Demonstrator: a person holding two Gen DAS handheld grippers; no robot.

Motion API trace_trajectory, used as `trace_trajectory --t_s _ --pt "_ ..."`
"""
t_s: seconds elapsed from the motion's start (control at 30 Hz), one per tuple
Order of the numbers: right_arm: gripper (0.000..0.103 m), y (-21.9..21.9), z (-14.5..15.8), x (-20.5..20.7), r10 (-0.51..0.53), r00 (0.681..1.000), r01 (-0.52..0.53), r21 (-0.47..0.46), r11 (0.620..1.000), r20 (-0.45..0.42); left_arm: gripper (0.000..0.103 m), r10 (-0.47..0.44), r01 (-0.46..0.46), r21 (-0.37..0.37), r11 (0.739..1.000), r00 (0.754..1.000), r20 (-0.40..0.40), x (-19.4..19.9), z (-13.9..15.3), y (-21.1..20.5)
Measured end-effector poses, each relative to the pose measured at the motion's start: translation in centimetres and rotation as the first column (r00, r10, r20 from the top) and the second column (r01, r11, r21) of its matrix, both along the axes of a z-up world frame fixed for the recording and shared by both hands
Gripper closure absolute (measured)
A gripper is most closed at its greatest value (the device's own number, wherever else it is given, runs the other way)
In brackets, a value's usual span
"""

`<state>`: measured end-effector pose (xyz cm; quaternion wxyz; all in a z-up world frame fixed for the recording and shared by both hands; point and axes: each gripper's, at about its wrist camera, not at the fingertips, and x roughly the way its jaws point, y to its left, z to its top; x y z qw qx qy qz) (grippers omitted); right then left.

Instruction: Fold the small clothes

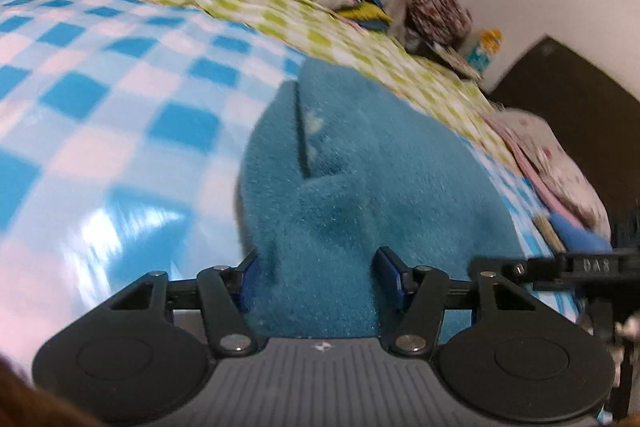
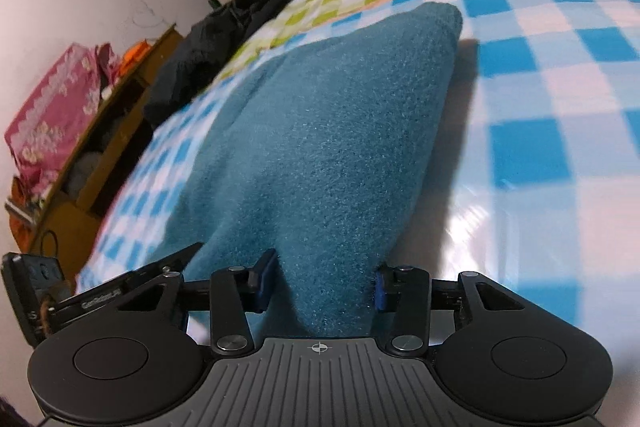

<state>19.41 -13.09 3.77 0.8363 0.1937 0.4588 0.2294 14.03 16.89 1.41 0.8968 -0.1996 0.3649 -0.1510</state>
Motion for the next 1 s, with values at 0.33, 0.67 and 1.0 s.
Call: trace_trajectory --t_s 0.33,0.67,1.0 --pt "0.055 -5.1 0.5 -9.1 0.006 1.0 -0.009 -0.139 0.99 -0.021 0.041 -0.092 0.094 0.056 0.994 0.995 -0.048 -9.6 0.1 -6.5" --pt "0.053 -6.5 4.3 -12.9 -0.011 0.986 0.053 -0.258 0.965 0.164 0.042 0.009 -0.037 0.19 0.981 0.99 0.143 -10.7 5.6 -5.5" --pt "0.053 -4.1 4.1 -9.2 -0.046 0.965 0.103 -0.212 0.972 0.258 0.047 0.032 -0.121 0.376 0.919 0.972 0.234 1.5 4.5 -10.8"
